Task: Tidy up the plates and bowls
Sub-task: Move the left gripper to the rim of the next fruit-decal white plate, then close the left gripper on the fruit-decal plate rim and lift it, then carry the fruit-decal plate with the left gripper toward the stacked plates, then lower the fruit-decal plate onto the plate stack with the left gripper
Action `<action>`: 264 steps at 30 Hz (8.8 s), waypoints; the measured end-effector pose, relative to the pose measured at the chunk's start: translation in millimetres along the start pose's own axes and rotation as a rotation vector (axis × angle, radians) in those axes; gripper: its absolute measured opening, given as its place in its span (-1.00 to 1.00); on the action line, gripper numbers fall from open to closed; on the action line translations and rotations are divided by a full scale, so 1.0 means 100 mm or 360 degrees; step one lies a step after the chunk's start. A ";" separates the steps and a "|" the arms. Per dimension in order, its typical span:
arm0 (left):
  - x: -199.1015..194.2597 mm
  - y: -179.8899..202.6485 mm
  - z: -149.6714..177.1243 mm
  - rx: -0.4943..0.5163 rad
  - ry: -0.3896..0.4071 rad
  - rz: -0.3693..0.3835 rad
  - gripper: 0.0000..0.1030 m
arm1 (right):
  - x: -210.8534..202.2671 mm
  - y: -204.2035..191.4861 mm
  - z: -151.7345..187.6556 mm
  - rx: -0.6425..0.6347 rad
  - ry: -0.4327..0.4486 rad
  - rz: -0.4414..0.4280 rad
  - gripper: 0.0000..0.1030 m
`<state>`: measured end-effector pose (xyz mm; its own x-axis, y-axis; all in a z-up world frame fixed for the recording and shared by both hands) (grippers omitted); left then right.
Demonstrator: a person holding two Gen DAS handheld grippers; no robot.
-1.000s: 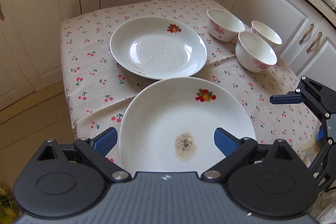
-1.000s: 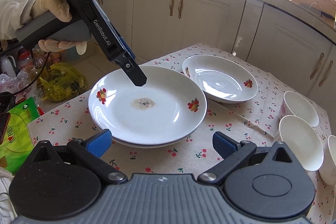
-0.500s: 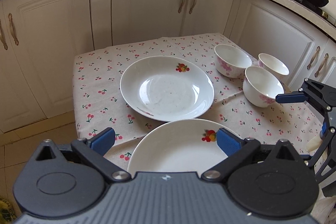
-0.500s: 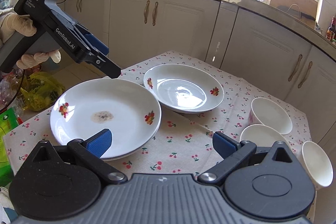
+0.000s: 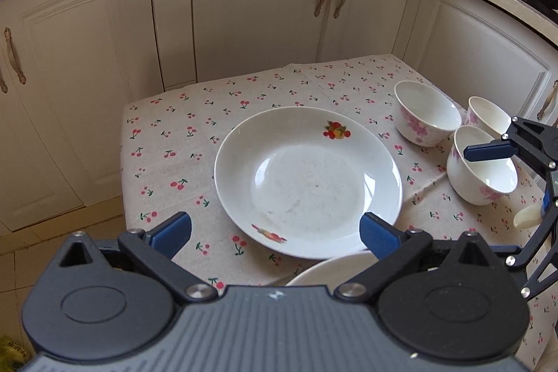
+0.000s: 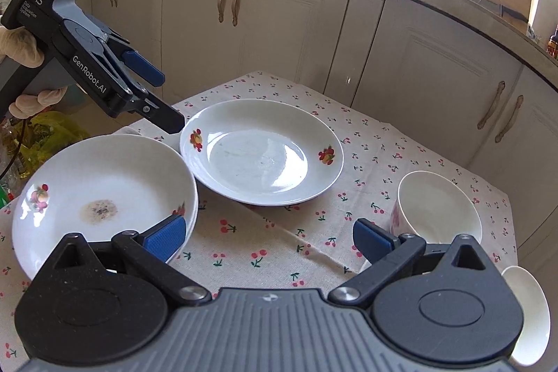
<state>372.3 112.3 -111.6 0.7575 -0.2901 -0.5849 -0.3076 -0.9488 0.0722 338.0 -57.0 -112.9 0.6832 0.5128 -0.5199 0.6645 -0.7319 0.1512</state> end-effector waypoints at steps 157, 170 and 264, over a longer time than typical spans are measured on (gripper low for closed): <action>0.23 0.25 -0.52 -0.0118 -0.0079 0.0487 0.89 | 0.12 -0.21 -0.35 -0.0027 -0.0042 -0.0225 1.00; -0.48 0.37 -0.21 -0.0124 -0.0045 0.0424 0.89 | -0.44 -0.78 -0.29 -0.0010 0.0000 -0.0304 1.00; -0.82 0.31 0.81 -0.0243 -0.0270 0.0248 0.89 | -0.72 -1.13 0.24 0.0069 -0.0047 -0.0202 1.00</action>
<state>253.6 116.7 -126.8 0.5967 -0.4211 -0.6832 -0.3127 -0.9060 0.2853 205.9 -21.9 -112.7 0.5847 0.5895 -0.5573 0.7309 -0.6809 0.0467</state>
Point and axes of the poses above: each gripper's, at about its wrist camera, not at the fingertips, and x roughly the way its jaws point, y to its right, z to its underside, the point moved 10 cm from there along x, roughly the way its jaws point, and after that the axes turned 11 degrees about y, right-handed, at the moved point
